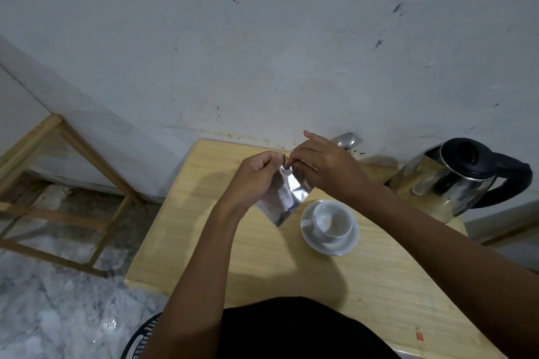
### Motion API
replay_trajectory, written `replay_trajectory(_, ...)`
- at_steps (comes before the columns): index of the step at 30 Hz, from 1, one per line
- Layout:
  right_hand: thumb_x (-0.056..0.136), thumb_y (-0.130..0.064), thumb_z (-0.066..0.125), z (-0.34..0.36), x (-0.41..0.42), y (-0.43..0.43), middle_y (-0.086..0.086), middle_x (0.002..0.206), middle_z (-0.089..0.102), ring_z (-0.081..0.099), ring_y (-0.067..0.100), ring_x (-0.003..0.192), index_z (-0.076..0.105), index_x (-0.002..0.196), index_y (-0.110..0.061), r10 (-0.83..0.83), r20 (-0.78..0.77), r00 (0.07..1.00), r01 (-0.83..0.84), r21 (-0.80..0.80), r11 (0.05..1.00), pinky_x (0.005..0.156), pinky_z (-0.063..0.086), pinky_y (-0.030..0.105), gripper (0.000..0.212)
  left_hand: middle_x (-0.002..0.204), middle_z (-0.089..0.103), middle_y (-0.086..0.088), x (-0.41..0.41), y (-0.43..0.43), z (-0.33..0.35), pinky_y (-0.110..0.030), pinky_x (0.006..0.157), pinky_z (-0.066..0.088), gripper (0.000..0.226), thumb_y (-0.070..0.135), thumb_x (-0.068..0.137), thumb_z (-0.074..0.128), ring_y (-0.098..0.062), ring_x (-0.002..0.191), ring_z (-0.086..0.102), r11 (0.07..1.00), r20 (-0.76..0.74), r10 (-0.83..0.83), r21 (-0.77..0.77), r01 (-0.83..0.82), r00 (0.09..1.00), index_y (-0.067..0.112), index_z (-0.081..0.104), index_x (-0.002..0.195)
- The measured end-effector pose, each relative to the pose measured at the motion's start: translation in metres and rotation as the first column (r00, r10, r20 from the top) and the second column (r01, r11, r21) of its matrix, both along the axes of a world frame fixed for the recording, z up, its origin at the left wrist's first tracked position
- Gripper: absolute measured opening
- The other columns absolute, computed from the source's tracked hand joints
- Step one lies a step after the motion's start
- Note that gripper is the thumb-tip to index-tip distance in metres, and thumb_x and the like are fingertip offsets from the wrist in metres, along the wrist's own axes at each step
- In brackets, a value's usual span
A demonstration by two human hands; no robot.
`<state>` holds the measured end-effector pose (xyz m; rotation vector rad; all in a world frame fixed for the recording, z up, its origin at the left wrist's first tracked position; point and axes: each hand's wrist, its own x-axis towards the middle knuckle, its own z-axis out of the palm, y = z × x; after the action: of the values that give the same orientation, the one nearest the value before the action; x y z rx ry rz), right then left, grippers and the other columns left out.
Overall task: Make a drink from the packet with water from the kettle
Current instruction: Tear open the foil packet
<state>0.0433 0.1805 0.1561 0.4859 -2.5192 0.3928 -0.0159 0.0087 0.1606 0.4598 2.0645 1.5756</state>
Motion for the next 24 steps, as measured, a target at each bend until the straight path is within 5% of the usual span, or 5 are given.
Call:
replay_trajectory(6,0.086,-0.007,0.068,-0.001,0.0,-0.004,0.003,0.083,0.071,0.065,0.017,0.077,0.074,0.086,-0.008,-0.014,0.008,1.0,0.014,-0.01,1.0,0.102,0.047,0.04,0.006,0.098,0.075,0.004,-0.005,-0.007,-0.008,-0.021,0.085,0.049,0.025,0.03,0.096,0.05,-0.006,0.094,0.066,0.995,-0.016,-0.096,0.036,0.097,0.995,0.019,0.073,0.095)
replay_trajectory(13,0.084,-0.004,0.065,-0.004,0.002,-0.013,0.004,0.081,0.071,0.061,0.024,0.072,0.073,0.087,-0.007,-0.02,-0.002,1.0,0.02,0.042,0.999,0.071,0.044,0.029,0.009,0.08,0.072,0.008,-0.008,-0.01,-0.019,-0.011,0.071,0.047,0.019,0.023,0.094,0.056,0.002,0.075,0.063,0.996,-0.133,-0.038,0.074,0.048,0.99,0.014,0.073,0.092)
replay_trajectory(21,0.085,0.004,0.066,-0.009,0.011,-0.016,0.01,0.083,0.07,0.06,0.027,0.072,0.072,0.085,-0.001,0.053,-0.113,0.992,-0.046,0.062,0.997,0.069,0.05,0.037,0.008,0.083,0.071,0.007,-0.012,-0.011,-0.022,-0.006,0.069,0.045,0.019,0.019,0.093,0.056,0.006,0.074,0.062,0.991,-0.127,-0.073,0.104,0.087,0.989,0.011,0.073,0.097)
replay_trajectory(24,0.086,0.004,0.066,-0.008,0.014,-0.013,0.01,0.084,0.07,0.063,0.026,0.074,0.072,0.084,-0.001,0.06,-0.125,0.99,-0.05,0.079,0.996,0.082,0.052,0.04,0.008,0.086,0.072,0.004,-0.011,-0.008,-0.025,-0.008,0.072,0.046,0.018,0.019,0.093,0.057,0.003,0.078,0.063,0.99,-0.108,-0.069,0.113,0.081,0.992,0.012,0.073,0.097)
